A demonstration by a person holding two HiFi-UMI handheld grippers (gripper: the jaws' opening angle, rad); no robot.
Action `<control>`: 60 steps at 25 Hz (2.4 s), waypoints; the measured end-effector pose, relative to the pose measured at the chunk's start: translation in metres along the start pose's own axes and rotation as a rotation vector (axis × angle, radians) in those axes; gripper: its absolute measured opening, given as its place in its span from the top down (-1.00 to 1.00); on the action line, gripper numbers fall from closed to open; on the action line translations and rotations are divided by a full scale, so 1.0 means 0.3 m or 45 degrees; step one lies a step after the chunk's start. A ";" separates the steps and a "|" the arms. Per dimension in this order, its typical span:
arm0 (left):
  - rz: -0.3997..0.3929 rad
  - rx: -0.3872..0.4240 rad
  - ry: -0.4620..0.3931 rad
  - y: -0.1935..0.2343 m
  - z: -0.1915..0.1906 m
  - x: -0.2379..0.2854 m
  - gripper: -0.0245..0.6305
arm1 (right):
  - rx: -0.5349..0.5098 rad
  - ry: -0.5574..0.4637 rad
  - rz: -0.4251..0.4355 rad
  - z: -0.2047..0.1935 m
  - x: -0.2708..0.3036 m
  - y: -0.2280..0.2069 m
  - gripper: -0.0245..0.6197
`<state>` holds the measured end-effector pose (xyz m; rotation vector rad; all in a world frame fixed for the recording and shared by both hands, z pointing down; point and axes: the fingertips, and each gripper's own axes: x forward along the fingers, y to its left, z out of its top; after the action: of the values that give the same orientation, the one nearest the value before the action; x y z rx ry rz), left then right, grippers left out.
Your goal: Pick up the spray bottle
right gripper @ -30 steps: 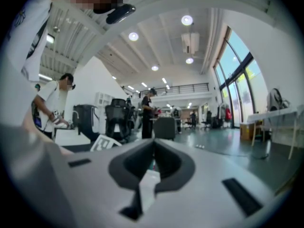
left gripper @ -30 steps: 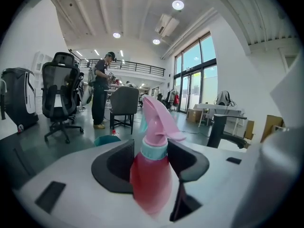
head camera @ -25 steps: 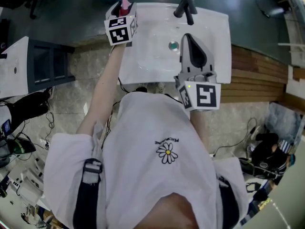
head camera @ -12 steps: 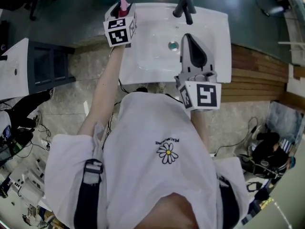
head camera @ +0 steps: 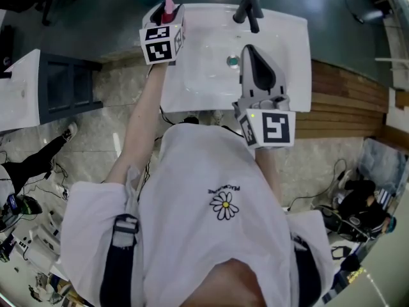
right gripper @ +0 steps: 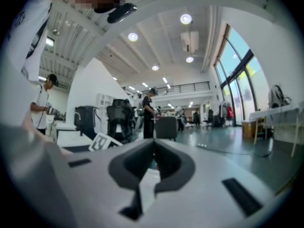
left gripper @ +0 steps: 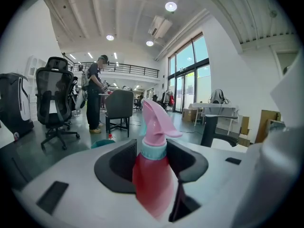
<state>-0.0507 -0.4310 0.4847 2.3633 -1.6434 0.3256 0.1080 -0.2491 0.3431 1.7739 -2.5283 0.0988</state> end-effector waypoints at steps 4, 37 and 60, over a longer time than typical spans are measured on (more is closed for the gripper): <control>0.000 0.025 -0.064 -0.006 0.078 -0.027 0.31 | 0.007 -0.007 -0.002 0.008 -0.005 -0.004 0.83; -0.028 0.278 -0.662 -0.250 0.642 -0.584 0.30 | 0.009 -0.144 0.060 0.106 -0.011 -0.006 0.83; -0.054 0.270 -0.663 -0.337 0.537 -0.677 0.30 | -0.066 -0.113 0.138 0.097 0.017 0.033 0.84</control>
<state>-0.0180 -0.2694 0.2605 2.8101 -1.8384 -0.1503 0.0968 -0.2528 0.3143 1.6589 -2.6616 -0.0420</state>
